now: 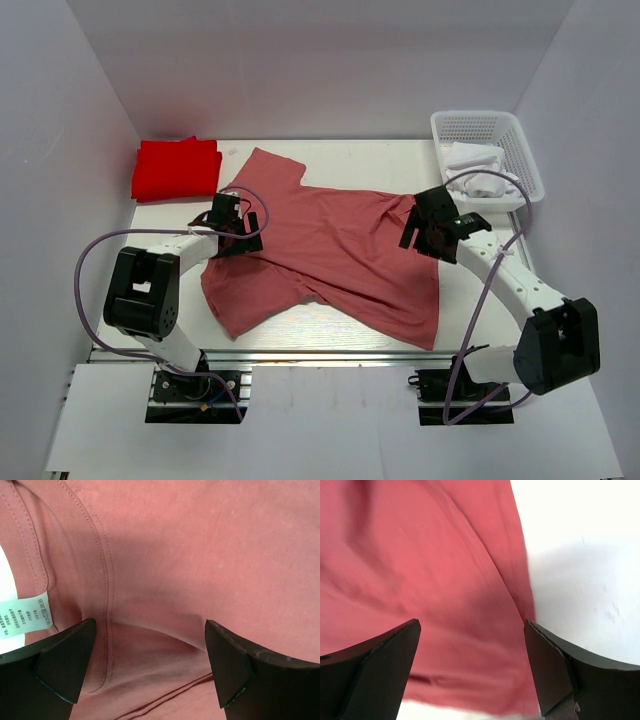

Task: Fold and stack the t-shirts
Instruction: Flatten out the tshirt

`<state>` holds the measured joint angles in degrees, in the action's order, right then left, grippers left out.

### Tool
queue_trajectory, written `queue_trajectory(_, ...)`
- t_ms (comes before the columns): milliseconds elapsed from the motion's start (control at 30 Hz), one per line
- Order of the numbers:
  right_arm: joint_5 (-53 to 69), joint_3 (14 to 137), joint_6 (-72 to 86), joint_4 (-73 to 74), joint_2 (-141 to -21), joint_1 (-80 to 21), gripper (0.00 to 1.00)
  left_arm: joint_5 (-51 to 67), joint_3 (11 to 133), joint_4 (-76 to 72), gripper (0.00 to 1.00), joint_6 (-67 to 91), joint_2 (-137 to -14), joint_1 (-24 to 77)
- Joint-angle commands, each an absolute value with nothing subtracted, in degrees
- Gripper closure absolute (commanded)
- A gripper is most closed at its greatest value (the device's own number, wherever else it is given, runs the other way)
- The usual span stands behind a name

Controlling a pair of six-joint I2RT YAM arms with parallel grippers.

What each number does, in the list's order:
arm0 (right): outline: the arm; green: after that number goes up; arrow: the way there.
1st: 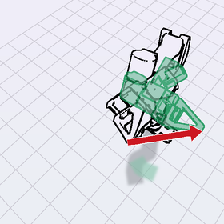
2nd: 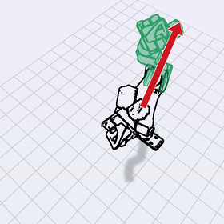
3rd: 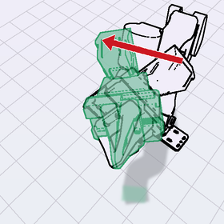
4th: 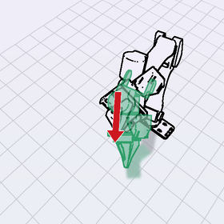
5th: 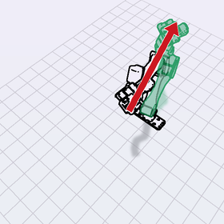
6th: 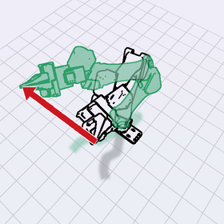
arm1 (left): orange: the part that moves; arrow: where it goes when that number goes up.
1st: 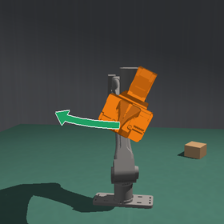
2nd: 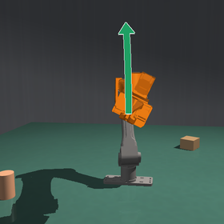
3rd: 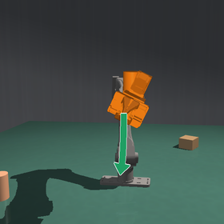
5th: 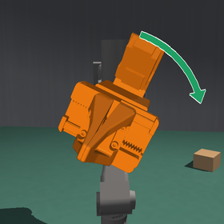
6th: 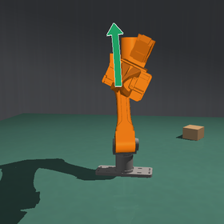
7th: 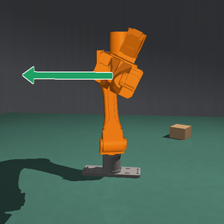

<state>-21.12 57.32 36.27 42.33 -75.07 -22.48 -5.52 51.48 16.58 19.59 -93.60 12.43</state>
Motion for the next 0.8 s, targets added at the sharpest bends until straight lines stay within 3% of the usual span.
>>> queue_trajectory(0, -23.7, 59.8, 30.0, 28.4, -79.9, -22.1, 0.1, -7.5, 53.8, 18.1, 0.0, 20.0, -90.9, 12.0)
queue_trajectory(100, -25.9, 63.6, 31.8, 24.1, -84.9, -21.5, 0.1, -7.5, 54.5, 18.6, 0.0, 20.0, -91.5, 12.0)
queue_trajectory(233, -28.2, 71.1, 38.0, 22.3, -93.3, -18.3, 0.18, -8.1, 54.5, 19.2, 0.0, 20.0, -92.5, 12.0)
queue_trajectory(367, -22.2, 75.5, 36.1, 17.5, -100.4, -15.2, 0.29, -8.6, 55.1, 20.2, 0.0, 19.5, -93.9, 12.0)
queue_trajectory(433, -22.3, 78.8, 35.3, 17.3, -104.8, -13.5, 0.42, -9.9, 55.6, 21.3, 0.0, 19.5, -94.4, 12.0)
queue_trajectory(567, -18.9, 83.8, 32.4, 17.3, -111.7, -11.5, 0.46, -10.5, 56.2, 21.3, 0.0, 19.5, -95.0, 12.0)
queue_trajectory(600, -16.2, 84.4, 30.5, 16.6, -112.2, -11.5, 0.54, -10.5, 56.2, 21.8, 0.0, 19.5, -95.6, 12.0)
queue_trajectory(767, -14.5, 88.0, 27.5, 14.9, -117.6, -11.1, 0.54, -10.5, 57.2, 22.3, 0.0, 20.0, -96.7, 12.0)
